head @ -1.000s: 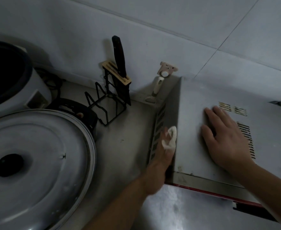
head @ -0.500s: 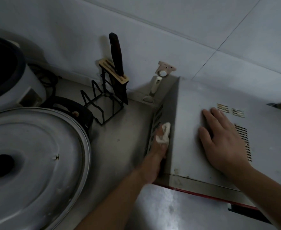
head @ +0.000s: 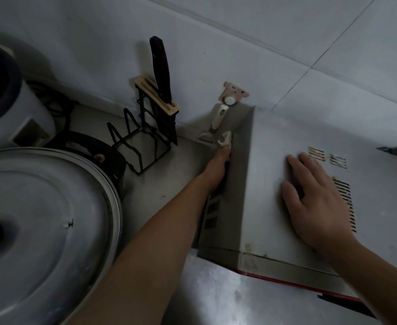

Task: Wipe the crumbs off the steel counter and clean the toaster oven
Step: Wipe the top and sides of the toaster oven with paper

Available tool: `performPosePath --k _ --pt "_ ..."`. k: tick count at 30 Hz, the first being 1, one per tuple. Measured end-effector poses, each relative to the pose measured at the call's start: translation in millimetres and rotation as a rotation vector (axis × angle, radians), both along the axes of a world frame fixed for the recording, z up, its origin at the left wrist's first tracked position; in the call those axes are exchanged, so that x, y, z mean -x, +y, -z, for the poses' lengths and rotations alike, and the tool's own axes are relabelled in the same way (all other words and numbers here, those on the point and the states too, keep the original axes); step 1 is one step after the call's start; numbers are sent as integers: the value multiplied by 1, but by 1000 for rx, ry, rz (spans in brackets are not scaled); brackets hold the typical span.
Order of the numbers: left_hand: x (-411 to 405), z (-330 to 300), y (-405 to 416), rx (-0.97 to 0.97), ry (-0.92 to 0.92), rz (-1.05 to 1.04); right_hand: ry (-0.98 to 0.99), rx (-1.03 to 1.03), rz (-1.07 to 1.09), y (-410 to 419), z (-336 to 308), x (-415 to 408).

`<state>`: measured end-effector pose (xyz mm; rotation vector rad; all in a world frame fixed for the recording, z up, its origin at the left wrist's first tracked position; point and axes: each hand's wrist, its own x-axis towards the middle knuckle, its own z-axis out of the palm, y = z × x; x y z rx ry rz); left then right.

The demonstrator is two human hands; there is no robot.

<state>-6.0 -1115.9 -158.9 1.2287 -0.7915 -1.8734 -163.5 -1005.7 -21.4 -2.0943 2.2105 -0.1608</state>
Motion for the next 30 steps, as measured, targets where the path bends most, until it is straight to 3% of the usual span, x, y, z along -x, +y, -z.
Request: performPosePath --k 6,9,16,22,26,30 --pt "-17 5 79 -27 116 -42 2 -21 -6 0 -1 0" --pt "-23 32 131 -139 202 -23 12 -21 -6 0 0 0" --pt "-32 44 195 -116 81 -39 15 -23 -16 -1 2 2" --pt "-26 49 157 -177 229 40 9 -19 -10 0 1 1" --pt "-14 33 86 16 76 17 35 -29 -6 -1 1 2" --pt "-8 27 32 89 19 -20 27 -20 7 -1 1 2"
